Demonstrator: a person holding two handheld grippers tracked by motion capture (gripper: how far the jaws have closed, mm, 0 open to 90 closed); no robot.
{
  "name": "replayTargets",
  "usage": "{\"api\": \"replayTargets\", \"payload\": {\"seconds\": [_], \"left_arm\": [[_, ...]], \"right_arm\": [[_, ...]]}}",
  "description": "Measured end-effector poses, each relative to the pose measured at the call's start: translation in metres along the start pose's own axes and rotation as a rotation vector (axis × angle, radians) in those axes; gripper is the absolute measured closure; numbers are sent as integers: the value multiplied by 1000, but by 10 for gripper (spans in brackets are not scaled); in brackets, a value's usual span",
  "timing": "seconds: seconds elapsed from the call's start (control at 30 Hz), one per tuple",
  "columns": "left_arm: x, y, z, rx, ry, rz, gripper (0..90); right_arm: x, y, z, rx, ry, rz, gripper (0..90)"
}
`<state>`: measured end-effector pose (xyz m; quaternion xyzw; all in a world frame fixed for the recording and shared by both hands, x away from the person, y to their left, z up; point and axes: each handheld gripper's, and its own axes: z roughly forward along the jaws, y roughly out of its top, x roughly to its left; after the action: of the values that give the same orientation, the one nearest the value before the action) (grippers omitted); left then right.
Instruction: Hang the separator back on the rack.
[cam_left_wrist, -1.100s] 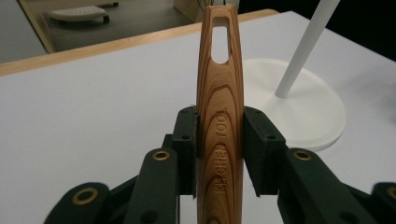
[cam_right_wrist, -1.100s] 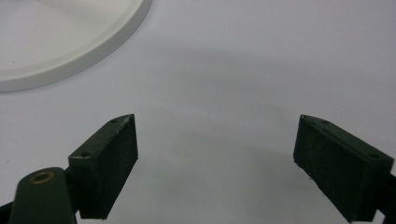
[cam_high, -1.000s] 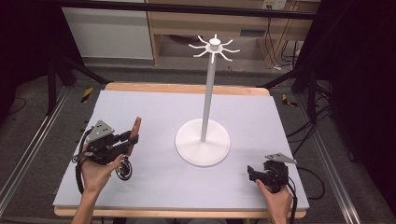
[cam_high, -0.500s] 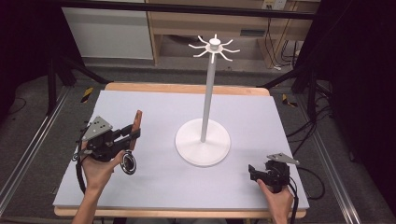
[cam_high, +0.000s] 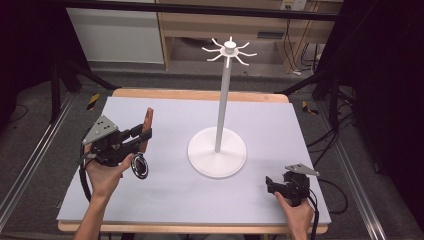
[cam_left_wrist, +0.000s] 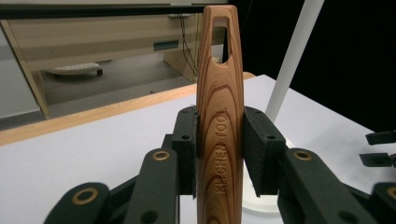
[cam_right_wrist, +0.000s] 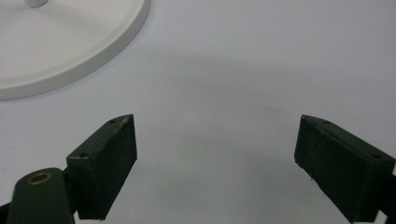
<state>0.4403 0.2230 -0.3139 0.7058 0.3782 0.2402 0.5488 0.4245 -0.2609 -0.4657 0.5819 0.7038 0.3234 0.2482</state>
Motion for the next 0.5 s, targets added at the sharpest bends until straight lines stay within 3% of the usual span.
{"api": "replayTargets", "payload": {"seconds": [0.5], "left_arm": [[-17, 26, 9, -26, -47, 30, 673]], "right_arm": [[0, -1, 1, 8, 1, 5, 134]]}}
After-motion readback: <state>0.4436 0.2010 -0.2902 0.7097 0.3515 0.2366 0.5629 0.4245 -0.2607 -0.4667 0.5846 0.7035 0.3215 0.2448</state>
